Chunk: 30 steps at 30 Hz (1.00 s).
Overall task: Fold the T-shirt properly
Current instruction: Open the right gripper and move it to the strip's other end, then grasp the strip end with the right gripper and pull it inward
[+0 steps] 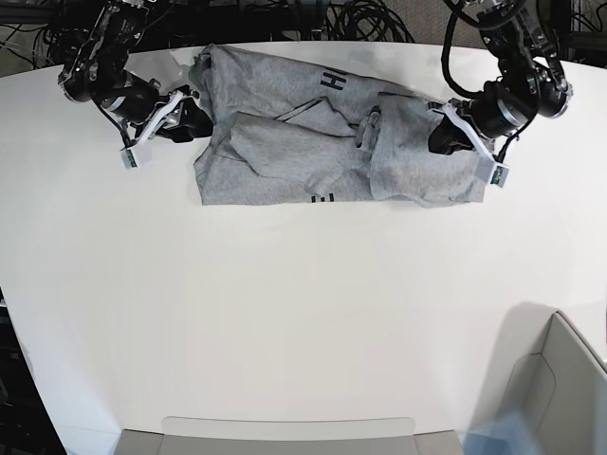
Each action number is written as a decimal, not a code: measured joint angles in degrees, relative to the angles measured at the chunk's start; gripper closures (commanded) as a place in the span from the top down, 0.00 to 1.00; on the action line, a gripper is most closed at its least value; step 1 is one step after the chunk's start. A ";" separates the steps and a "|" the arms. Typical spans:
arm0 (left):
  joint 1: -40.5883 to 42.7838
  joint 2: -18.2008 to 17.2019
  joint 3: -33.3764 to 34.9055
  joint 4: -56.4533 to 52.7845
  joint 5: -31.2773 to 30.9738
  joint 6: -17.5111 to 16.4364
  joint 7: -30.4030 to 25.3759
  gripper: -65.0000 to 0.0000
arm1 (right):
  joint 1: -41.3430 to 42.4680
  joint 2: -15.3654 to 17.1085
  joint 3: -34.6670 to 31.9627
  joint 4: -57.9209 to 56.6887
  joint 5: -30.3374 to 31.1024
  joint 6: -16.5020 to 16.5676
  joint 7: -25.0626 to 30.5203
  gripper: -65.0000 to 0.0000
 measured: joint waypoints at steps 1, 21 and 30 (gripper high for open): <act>0.22 0.02 0.00 0.00 -0.02 0.00 -0.02 0.03 | 0.17 -1.27 0.09 0.79 -2.23 0.00 0.02 0.40; 2.01 0.02 -0.13 0.00 -0.02 0.00 0.04 0.03 | 2.56 -6.80 -9.18 -4.28 -7.41 -0.09 1.49 0.39; 2.03 -0.02 -0.17 0.00 0.00 0.00 0.04 0.03 | 4.42 -6.80 -13.29 -8.37 -6.54 -0.02 2.25 0.36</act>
